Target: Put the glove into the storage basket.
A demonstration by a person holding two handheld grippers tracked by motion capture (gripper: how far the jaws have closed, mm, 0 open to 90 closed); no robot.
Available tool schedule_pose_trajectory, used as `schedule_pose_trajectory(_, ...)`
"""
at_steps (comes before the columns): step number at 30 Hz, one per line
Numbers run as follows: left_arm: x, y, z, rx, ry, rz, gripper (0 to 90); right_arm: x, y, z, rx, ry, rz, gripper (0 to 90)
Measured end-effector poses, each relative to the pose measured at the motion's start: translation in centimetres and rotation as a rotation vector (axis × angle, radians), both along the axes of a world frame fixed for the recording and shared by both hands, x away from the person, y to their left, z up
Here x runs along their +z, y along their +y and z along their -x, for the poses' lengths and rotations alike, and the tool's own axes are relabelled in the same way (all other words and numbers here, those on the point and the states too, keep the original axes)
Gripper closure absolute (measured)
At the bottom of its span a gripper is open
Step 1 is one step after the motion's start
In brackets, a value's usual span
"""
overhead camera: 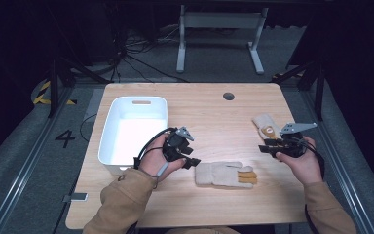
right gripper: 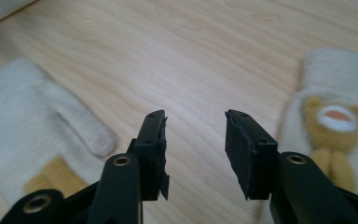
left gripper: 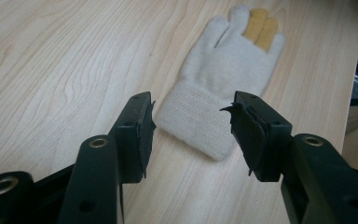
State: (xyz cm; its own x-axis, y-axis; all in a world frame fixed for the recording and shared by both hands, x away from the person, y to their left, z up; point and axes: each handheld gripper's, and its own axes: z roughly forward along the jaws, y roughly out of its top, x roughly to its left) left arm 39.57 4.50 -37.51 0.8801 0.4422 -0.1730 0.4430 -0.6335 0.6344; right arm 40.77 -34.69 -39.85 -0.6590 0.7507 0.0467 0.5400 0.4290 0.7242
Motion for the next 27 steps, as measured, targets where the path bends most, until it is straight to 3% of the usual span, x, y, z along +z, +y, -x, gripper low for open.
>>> schedule_pose_trajectory(1, 0.0, 0.0, 0.1, 0.003, 0.005, -0.004, 49.5, 0.0, -0.6, -0.5, -0.04, -0.012, -0.025, 55.7)
schedule_pose_trajectory(7, -0.1, 0.1, 0.4, 0.009, 0.003, -0.008, 48.6, -0.4, -1.9, -1.4, -0.112, -0.038, -0.051, 52.5)
schedule_pose_trajectory(11, -0.1, 0.3, 0.6, 0.015, 0.001, -0.011, 47.9, -0.8, -3.3, -2.2, -0.175, -0.067, -0.032, 49.6)
schedule_pose_trajectory(16, -0.3, 1.1, 1.0, 0.04, 0.004, -0.017, 47.6, -1.9, -4.1, -3.3, -0.213, -0.081, -0.03, 47.9)
schedule_pose_trajectory(22, -0.3, 1.4, 1.4, 0.049, 0.007, -0.025, 46.6, -3.3, -4.0, -4.4, -0.247, -0.073, 0.006, 47.8)
schedule_pose_trajectory(27, -0.5, 1.7, 1.5, 0.06, 0.011, -0.029, 46.6, -4.1, -4.0, -5.1, -0.287, -0.038, 0.035, 47.9)
